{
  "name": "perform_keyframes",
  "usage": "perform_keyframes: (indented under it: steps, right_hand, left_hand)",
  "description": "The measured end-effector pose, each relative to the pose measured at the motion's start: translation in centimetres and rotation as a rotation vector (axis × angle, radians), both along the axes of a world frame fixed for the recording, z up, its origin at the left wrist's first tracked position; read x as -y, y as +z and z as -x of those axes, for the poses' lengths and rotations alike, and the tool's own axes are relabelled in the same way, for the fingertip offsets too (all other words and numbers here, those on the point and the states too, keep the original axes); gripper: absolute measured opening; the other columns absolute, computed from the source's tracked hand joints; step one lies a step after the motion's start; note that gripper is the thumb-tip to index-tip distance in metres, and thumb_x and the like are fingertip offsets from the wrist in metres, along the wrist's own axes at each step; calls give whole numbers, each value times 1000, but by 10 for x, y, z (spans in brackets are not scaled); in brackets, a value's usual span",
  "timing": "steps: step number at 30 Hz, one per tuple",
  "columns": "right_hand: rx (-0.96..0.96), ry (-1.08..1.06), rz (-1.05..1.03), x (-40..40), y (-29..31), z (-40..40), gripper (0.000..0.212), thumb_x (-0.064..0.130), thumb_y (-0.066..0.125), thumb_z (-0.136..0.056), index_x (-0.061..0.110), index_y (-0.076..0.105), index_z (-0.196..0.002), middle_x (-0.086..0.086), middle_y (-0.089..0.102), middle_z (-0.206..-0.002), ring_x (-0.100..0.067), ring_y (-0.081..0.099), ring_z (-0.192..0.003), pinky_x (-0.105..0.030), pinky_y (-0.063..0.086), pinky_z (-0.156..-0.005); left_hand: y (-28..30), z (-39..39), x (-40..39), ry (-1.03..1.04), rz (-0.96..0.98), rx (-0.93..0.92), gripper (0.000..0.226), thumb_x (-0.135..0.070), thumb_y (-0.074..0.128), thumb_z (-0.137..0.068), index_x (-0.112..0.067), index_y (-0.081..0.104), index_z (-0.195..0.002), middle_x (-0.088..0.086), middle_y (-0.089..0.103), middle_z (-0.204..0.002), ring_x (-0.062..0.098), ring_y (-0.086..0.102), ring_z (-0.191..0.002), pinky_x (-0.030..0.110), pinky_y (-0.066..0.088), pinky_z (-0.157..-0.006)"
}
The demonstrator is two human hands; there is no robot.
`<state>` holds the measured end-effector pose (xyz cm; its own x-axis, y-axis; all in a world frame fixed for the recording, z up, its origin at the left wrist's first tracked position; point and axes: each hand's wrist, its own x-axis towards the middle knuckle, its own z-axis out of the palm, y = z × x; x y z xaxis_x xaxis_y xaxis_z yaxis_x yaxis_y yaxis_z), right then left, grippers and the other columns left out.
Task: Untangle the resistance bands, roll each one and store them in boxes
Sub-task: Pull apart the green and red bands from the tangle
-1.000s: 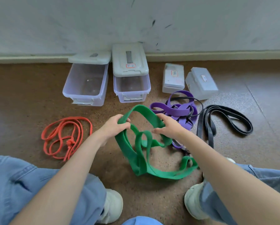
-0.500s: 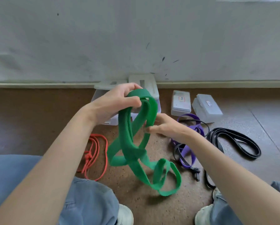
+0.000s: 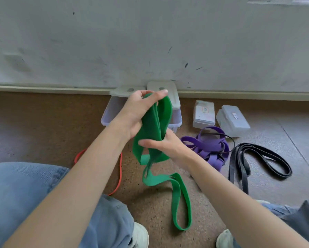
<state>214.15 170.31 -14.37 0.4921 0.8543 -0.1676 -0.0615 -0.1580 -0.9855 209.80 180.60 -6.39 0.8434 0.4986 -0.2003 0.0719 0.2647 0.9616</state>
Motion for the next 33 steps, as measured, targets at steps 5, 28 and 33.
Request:
perform_keyframes:
  steps: [5, 28, 33]
  right_hand:
    - [-160, -329, 35, -4, -6, -21, 10, 15, 68, -81, 17, 67, -91, -4, 71, -92, -22, 66, -88, -32, 53, -80]
    - [727, -12, 206, 21, -67, -70, 42, 7, 68, -82, 17, 59, -122, -9, 50, -125, -11, 41, -114, -27, 31, -104]
    - [1255, 789, 546, 47, -154, -66, 77, -3, 47, -86, 36, 21, -146, -9, 9, -156, -29, 12, -142, -44, 20, -112]
  left_hand:
    - [-14, 6, -30, -116, -304, -122, 44, -44, 65, -81, -18, 57, -117, 2, 62, -110, 12, 56, -96, 27, 45, -82]
    - [-191, -40, -70, -252, -1236, -434, 55, 23, 46, -70, -4, 45, -118, 18, 40, -118, 35, 40, -114, 42, 38, -92]
    - [-232, -42, -74, -674, -1443, -563, 97, -10, 71, -79, -18, 5, -150, 7, 5, -158, 28, 5, -145, 40, 15, -117]
